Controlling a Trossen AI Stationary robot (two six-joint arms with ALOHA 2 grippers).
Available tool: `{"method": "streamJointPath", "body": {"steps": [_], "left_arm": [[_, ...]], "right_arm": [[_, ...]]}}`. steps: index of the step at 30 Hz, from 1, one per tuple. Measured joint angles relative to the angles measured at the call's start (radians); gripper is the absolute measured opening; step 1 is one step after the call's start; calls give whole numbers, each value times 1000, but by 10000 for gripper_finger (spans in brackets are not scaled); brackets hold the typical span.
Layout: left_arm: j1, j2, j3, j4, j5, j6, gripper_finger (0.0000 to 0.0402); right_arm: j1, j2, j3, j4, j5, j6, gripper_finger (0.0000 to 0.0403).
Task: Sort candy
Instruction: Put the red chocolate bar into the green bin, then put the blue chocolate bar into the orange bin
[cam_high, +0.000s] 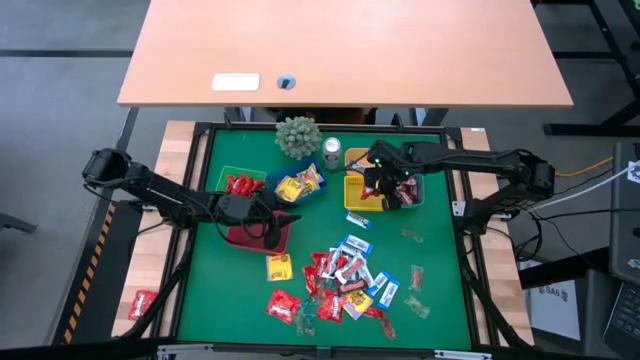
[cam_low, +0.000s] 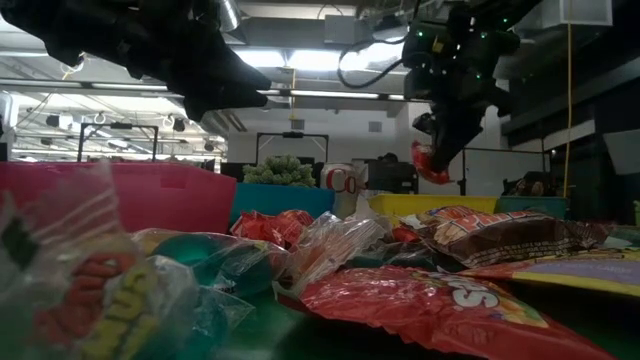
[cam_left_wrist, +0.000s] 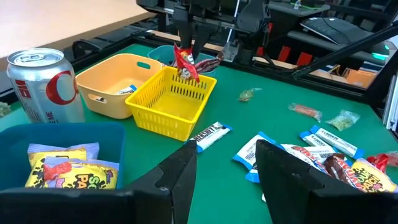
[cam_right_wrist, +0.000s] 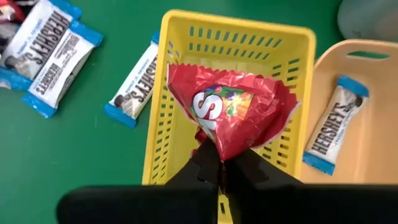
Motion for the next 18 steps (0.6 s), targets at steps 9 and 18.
{"method": "streamJointPath", "body": {"steps": [9, 18], "left_arm": [[0, 0, 0, 0, 0, 0, 151], [0, 0, 0, 0, 0, 0, 151]], "right_arm": [[0, 0, 0, -6, 0, 0, 90], [9, 0, 82, -107, -1, 92, 184]]}}
